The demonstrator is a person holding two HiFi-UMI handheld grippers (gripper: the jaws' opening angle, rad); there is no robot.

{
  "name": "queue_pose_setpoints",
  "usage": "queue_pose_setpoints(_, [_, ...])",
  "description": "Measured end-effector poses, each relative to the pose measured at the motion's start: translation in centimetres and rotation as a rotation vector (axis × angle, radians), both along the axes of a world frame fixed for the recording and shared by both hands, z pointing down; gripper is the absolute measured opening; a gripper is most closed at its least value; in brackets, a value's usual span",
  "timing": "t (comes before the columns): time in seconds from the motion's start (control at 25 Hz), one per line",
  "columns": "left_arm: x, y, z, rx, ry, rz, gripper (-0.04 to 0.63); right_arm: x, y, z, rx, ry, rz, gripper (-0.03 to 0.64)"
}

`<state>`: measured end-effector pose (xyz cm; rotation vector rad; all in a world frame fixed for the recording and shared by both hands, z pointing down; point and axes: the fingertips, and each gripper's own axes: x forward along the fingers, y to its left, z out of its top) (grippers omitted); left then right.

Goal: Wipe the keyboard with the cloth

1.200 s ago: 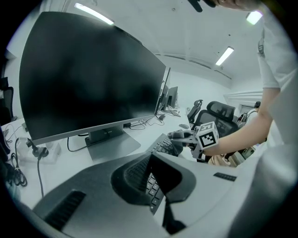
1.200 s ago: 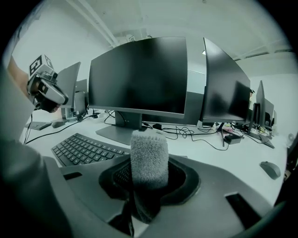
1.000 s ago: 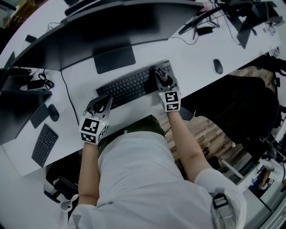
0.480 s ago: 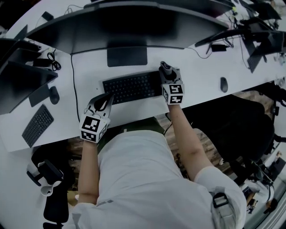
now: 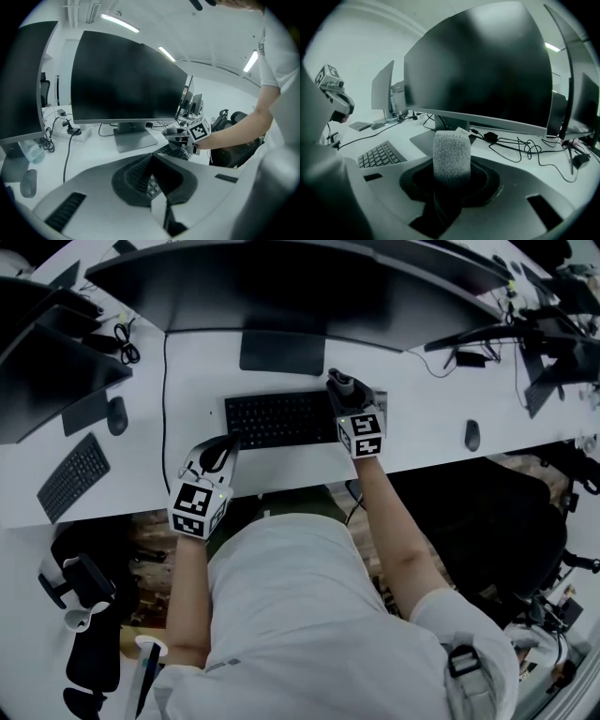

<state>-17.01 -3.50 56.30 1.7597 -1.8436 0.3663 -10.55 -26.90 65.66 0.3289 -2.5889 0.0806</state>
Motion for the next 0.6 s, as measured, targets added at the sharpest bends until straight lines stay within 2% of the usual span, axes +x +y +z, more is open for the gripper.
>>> queue_pose_setpoints(0.28, [0.8, 1.2, 0.4, 0.008, 0.016, -0.016, 0.002, 0.3, 3.4, 0.4, 0.028, 0.051, -0.116, 0.118])
queue_pose_setpoints(0.6, [1.7, 1.8, 0.8, 0.016, 0.034, 0.023, 0.002, 2.8, 6.9, 1.5, 0.04, 0.102, -0.157, 0.118])
